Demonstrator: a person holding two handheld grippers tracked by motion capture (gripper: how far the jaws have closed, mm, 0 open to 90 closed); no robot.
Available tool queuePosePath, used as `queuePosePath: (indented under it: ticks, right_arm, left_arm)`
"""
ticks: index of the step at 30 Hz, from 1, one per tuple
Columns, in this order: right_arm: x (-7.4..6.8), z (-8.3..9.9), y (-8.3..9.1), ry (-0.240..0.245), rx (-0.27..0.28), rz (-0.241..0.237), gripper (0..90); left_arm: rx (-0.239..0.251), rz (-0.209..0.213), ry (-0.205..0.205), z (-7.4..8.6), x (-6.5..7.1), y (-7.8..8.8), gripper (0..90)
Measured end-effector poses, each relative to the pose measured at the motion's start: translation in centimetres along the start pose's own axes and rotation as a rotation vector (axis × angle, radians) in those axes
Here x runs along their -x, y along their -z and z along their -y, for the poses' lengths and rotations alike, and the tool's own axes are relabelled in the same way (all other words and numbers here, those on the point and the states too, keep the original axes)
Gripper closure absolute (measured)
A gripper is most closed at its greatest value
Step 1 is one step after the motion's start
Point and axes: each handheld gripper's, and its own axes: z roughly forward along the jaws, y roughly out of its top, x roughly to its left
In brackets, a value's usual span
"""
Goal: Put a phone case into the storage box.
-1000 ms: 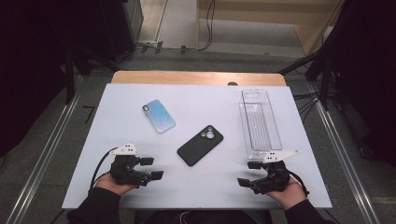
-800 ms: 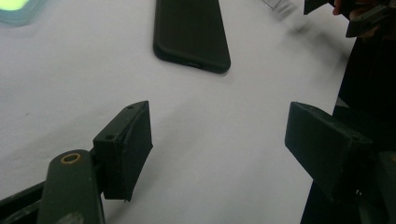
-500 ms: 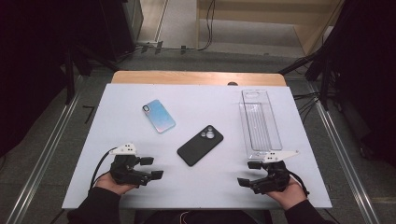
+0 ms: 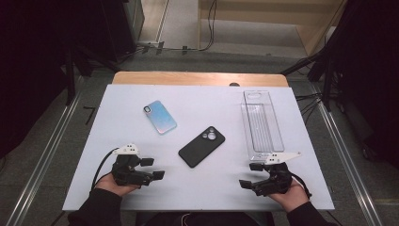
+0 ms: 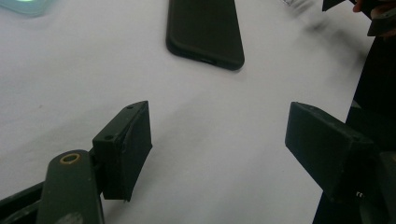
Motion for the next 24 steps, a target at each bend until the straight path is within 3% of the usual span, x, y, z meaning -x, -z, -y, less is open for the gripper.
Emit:
queuePosePath:
  ticks: [5,9,12,24]
  right_arm:
    - [0.0,0.0,0.0,-0.001,-0.001,0.001,14.3]
    - [0.0,0.0,0.0,0.000,-0.002,0.000,14.3]
    - [0.0,0.0,0.0,-0.002,-0.001,0.000,14.3]
    - [0.1,0.0,0.0,-0.006,-0.004,0.003,14.3]
  left_arm:
    - [0.020,-0.012,-0.004,-0.2,0.0,0.1,23.4]
    - [0.046,-0.062,0.023,-0.7,0.0,0.5,23.5]
    - [0.064,-0.065,0.035,-0.9,-0.2,0.7,23.7]
    - [0.055,-0.115,0.038,-2.5,-0.6,0.1,23.7]
